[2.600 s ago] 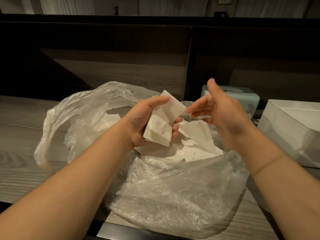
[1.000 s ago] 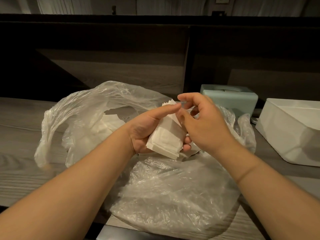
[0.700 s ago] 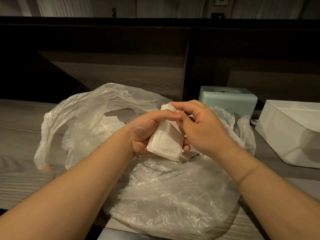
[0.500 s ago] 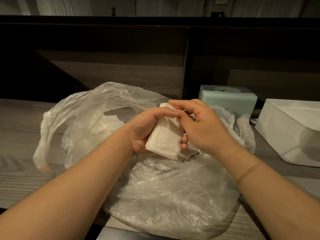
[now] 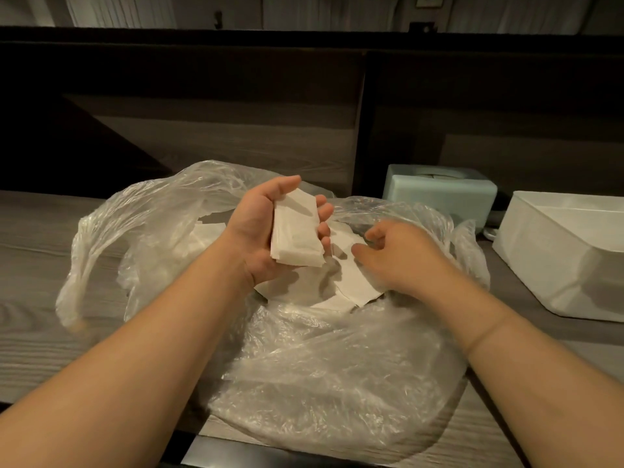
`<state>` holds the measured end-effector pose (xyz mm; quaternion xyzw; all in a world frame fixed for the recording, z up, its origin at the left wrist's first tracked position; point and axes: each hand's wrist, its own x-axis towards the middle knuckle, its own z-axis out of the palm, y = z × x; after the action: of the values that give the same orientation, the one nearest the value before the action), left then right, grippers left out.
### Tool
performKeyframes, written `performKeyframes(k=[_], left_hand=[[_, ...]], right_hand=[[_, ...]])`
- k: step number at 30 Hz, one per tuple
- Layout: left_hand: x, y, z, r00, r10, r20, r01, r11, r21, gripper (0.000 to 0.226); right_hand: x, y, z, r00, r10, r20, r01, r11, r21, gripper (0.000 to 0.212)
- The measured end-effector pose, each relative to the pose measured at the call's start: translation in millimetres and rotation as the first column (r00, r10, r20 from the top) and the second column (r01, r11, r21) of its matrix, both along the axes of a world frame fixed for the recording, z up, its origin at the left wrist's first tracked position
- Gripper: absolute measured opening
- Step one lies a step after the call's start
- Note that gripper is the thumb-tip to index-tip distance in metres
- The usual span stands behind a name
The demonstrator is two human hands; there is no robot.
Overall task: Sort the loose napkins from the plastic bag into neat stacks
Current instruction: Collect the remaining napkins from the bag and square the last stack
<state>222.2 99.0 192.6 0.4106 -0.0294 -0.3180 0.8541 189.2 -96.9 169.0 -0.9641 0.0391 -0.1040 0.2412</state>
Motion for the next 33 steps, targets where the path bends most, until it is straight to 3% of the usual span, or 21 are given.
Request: performKeyframes(k=[7,10,13,16,20,25,28,33], left_hand=[[2.1,-1.1,-1.2,0.999,0.046,0.004,-0.046,0.998,0.051,0.049],[4.3,-0.8,-2.6,0.999,0.045,-0.006,-0.045,0.997,0.058,0.045],[3.8,-1.6,-2.5,0.999,0.043,-0.020,-0.042,0.997,0.066,0.044],[3.2,-2.0,-2.3,0.998,0.048,-0.037,-0.045,0.997,0.063,0.042],[1.5,-2.6,-1.1,0.999,0.034,-0.043,-0.032,0.998,0.052,0.039],[2.5,-2.8,-2.4,0.999,0.026,-0.029,-0.024,0.998,0.064,0.039],[4.5,-2.5,-3.8,0.999,0.036,-0.030,-0.034,0.996,0.079,0.041],[3.1,-3.6,-3.5,0.998,0.048,-0.038,-0.044,0.995,0.088,0.042]], right_hand=[[5.2,12.3,-9.8,0.993,-0.032,-0.113,0.031,0.999,-0.017,0.064],[4.5,14.1,-5.5,0.992,-0.026,-0.123,0.039,0.994,0.105,0.044],[-0.7,12.1,2.2,0.987,0.009,-0.159,0.037,0.960,0.279,0.048],[-2.9,7.1,3.8,0.987,0.049,-0.154,0.036,0.864,0.502,0.033],[-1.0,4.7,3.0,0.996,0.059,-0.061,-0.004,0.750,0.661,0.028],[1.0,6.2,1.9,0.996,0.082,-0.029,-0.039,0.721,0.691,0.031],[-2.3,6.8,4.6,0.990,0.086,-0.109,0.002,0.774,0.634,0.023],[-3.6,8.6,6.8,0.986,0.024,-0.163,0.079,0.798,0.597,0.054]])
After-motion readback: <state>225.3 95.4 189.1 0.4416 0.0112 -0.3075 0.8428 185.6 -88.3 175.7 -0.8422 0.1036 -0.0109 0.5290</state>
